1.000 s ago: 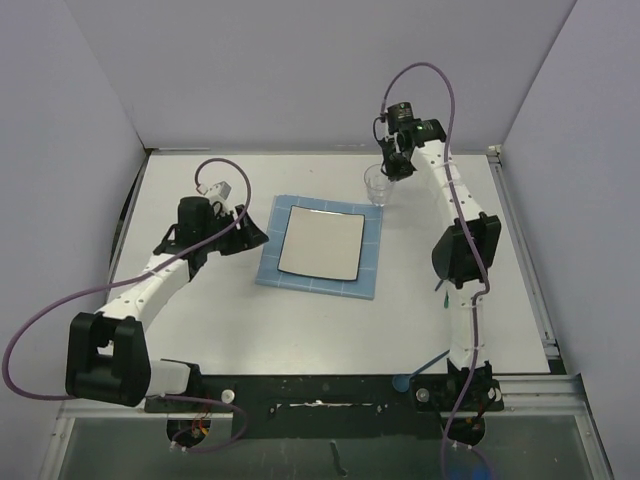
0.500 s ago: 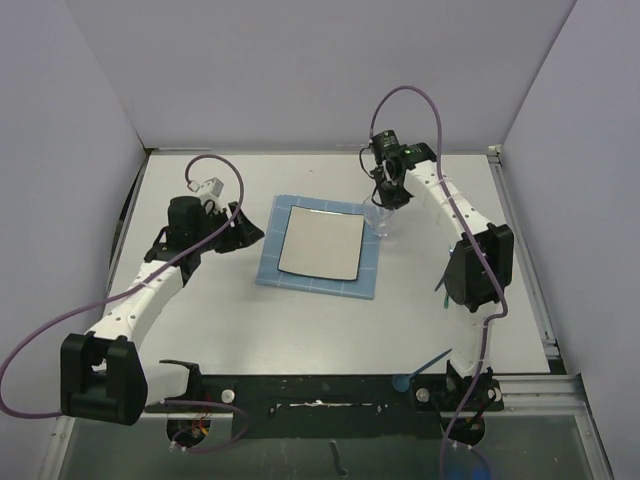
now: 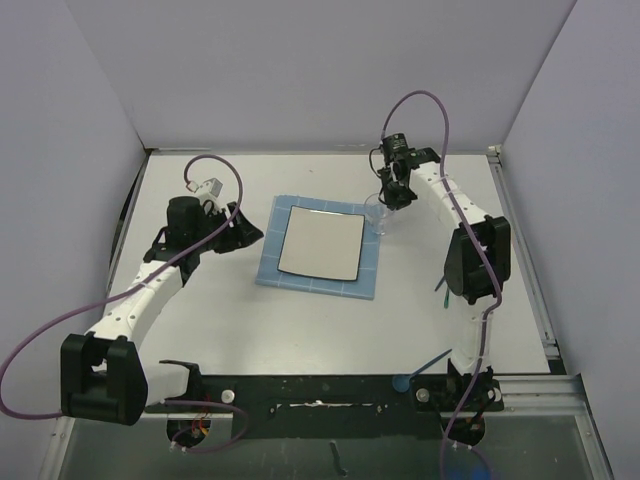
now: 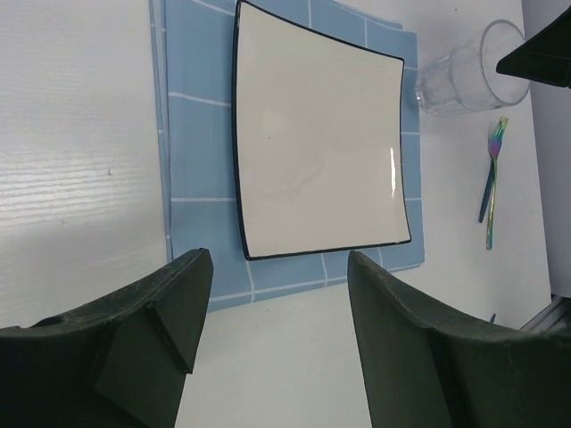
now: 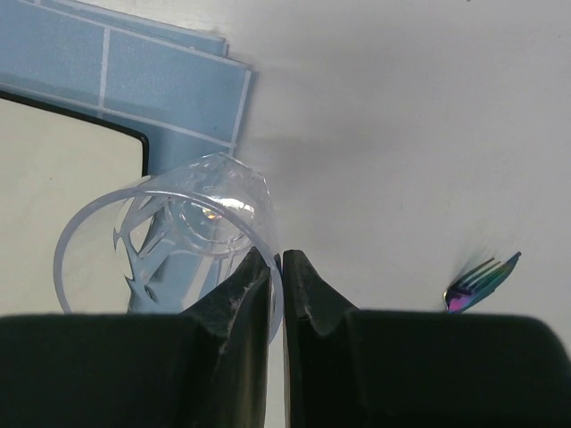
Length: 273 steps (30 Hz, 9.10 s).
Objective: Set the dinner table for one person
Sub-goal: Place the cup on the napkin, then pick up the fork at the center of the board, then place the fork on the napkin.
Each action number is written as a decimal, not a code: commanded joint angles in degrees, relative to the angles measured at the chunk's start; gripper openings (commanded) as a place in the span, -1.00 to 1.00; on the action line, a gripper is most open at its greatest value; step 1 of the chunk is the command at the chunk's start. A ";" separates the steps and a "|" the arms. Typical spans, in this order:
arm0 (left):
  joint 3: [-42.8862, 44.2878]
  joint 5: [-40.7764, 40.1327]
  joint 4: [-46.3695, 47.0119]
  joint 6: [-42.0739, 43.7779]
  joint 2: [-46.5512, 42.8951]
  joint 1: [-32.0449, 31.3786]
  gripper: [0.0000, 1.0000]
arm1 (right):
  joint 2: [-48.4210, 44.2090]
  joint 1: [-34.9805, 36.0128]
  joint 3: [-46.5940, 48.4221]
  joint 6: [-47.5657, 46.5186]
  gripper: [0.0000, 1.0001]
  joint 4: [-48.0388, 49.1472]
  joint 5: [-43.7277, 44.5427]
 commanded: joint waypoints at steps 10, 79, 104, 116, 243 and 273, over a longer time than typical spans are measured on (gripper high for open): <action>1.21 1.10 0.92 0.44 0.34 0.97 0.20 | 4.38 -0.15 4.53 1.31 -1.00 4.27 -2.33; -0.18 -0.37 -2.44 -0.65 -4.70 1.85 0.19 | -15.56 -7.03 3.28 8.75 -0.17 -13.85 5.13; -3.07 0.44 -3.83 -3.83 -9.22 2.10 0.20 | -26.34 -19.28 -34.57 13.26 -0.17 3.09 -2.32; 1.84 0.66 -3.28 -3.63 -2.76 2.62 0.19 | -18.76 -25.98 -36.35 9.78 -0.23 9.19 -10.20; -0.88 0.79 -3.19 -8.35 -9.99 6.38 0.18 | 19.50 24.86 23.51 38.04 -1.00 12.16 -9.21; -1.67 2.04 -5.20 -5.64 -8.88 9.03 0.17 | 23.64 27.81 22.75 43.14 -1.00 18.84 -0.23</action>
